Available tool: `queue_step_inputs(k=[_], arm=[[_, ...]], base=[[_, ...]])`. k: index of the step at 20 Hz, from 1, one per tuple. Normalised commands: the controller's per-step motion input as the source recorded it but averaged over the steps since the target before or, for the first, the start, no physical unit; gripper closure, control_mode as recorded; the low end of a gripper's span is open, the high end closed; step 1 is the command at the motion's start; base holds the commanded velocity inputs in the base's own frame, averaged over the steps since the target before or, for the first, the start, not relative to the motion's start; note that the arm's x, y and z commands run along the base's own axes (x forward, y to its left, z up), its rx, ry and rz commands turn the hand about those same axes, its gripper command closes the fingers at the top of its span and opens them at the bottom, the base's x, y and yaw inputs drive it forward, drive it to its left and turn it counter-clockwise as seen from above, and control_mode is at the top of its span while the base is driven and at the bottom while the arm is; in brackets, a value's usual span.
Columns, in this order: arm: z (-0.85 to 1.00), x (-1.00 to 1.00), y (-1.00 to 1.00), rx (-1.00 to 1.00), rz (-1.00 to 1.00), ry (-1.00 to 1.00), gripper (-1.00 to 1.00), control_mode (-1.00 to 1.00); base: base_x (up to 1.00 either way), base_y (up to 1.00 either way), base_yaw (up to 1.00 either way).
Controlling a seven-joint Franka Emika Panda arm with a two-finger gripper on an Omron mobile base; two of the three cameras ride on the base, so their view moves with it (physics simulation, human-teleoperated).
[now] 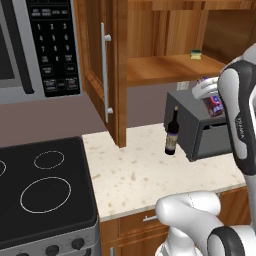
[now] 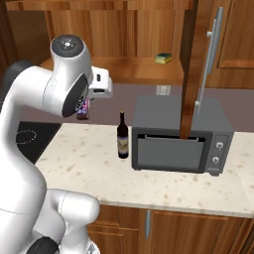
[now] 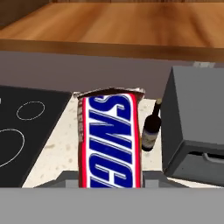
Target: Pick the jam and bar from the counter and place them in the cabinets closest to them.
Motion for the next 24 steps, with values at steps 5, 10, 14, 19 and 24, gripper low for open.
queue_step_inputs(k=[5, 10, 14, 19, 24], arm=[[0.16, 0.32, 0.09, -0.03, 0.03, -0.07, 1.00, -1.00], [0.43, 0.16, 0.05, -0.02, 0.02, -0.10, 1.00, -1.00], [0.42, -0.01, 0.06, -0.03, 0.04, -0.10, 1.00, -1.00], [0.00, 0.09, 0.06, -0.04, 0.03, -0.01, 1.00, -1.00], [0.03, 0.43, 0.00, 0.00, 0.02, 0.00, 1.00, -1.00]], base=[[0.00, 0.00, 0.00], [0.00, 0.00, 0.00], [0.00, 0.00, 0.00], [0.00, 0.00, 0.00], [0.00, 0.00, 0.00]])
